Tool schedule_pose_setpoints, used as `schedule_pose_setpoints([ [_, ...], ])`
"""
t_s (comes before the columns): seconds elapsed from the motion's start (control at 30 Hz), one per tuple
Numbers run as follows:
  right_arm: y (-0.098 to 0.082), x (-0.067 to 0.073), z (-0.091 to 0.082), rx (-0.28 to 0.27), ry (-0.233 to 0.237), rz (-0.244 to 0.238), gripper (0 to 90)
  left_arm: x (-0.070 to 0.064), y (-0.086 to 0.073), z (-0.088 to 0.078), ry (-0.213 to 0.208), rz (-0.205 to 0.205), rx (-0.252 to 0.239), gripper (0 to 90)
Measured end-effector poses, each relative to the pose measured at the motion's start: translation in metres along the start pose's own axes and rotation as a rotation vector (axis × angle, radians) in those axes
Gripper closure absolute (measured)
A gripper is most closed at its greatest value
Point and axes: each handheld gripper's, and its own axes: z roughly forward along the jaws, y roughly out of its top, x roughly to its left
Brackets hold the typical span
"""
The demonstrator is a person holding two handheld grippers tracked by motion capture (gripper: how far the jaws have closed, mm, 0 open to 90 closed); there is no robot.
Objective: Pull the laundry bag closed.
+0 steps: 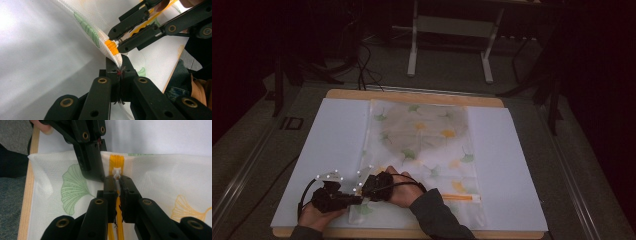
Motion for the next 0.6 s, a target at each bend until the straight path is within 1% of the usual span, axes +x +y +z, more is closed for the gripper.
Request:
schedule_pose_setpoints([
  [0.17,-0.0021,0.0005,-0.0007,0.001,0.003,0.001,84.5,-0.0003,0.0003,0.0001,0.0,0.003,0.001,88.8],
  [0.2,-0.0027,0.0002,-0.0013,0.01,-0.002,-0.006,84.6,-0.0004,0.0002,-0.0011,-0.004,0.0,-0.007,88.8],
  [0.27,-0.0043,-0.0006,-0.0017,0.011,-0.002,-0.002,84.6,-0.0002,0.0001,-0.0016,-0.005,-0.001,-0.01,88.7],
  [0.4,-0.0061,-0.0005,-0.0016,0.016,-0.003,-0.001,84.5,-0.0004,0.0002,-0.0013,-0.003,0.001,-0.009,88.8],
  [0.6,-0.0091,0.0012,-0.0021,0.04,-0.008,-0.004,84.5,0.0002,-0.0001,-0.002,-0.005,0.0,-0.012,88.8],
])
